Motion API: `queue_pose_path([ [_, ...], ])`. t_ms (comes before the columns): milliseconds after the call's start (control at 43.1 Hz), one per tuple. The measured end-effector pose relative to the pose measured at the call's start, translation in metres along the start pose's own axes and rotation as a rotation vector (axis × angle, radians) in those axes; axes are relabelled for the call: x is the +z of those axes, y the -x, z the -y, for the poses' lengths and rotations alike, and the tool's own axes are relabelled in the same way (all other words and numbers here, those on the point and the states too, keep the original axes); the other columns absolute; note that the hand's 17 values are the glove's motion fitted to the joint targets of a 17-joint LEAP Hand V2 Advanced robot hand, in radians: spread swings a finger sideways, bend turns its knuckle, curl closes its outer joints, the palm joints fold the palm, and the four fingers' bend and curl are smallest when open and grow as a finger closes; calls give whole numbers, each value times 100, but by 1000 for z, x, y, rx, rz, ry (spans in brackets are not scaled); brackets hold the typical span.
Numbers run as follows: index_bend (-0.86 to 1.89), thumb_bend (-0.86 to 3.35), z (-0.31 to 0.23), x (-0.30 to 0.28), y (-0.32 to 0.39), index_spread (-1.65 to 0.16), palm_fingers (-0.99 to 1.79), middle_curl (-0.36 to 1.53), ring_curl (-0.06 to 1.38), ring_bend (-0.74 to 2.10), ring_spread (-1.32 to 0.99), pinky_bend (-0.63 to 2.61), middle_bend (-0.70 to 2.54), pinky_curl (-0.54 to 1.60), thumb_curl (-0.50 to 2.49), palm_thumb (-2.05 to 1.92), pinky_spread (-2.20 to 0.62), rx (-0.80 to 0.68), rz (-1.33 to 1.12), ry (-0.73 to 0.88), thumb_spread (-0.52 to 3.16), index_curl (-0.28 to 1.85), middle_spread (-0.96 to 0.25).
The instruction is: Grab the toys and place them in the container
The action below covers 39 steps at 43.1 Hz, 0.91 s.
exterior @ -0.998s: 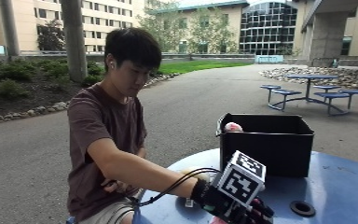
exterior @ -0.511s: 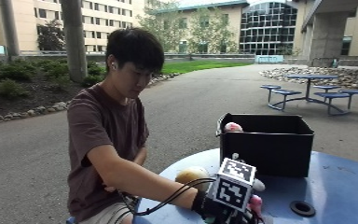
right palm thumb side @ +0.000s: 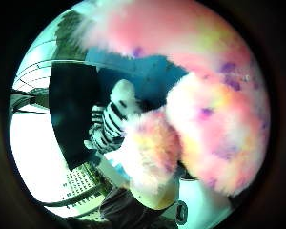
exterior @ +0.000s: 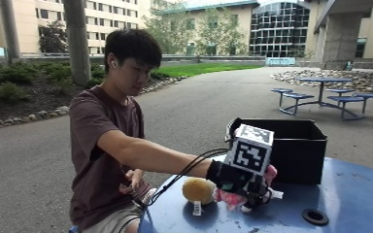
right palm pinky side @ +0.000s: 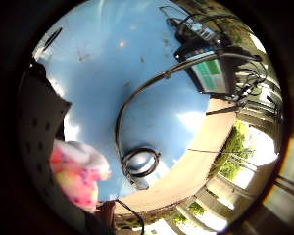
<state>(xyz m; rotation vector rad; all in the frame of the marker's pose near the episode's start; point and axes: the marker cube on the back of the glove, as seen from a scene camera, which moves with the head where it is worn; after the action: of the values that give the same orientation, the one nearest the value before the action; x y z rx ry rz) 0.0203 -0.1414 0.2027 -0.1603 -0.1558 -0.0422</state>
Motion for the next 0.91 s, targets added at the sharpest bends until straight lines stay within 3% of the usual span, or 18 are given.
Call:
queue_pose_path([
  [464,119,16,-48,-189,103,-19,91,82,64,136,-39,96,130,50,103,60,-41,-95,-47,-216,72,70,-27],
  [557,119,15,-51,-207,136,-20,89,84,65,137,-39,98,130,50,107,61,-41,-175,-45,-233,65,73,-27],
  [673,119,14,-43,-218,196,-21,87,86,66,138,-39,100,130,51,111,61,-41,-153,-64,-248,58,77,-27],
  [789,118,13,-37,-214,252,-22,86,88,68,139,-40,102,131,52,114,61,-41,-269,-127,-248,52,80,-27],
  [906,118,12,-19,-209,306,-22,84,90,69,140,-40,103,131,52,117,61,-41,-162,30,-235,47,83,-27],
])
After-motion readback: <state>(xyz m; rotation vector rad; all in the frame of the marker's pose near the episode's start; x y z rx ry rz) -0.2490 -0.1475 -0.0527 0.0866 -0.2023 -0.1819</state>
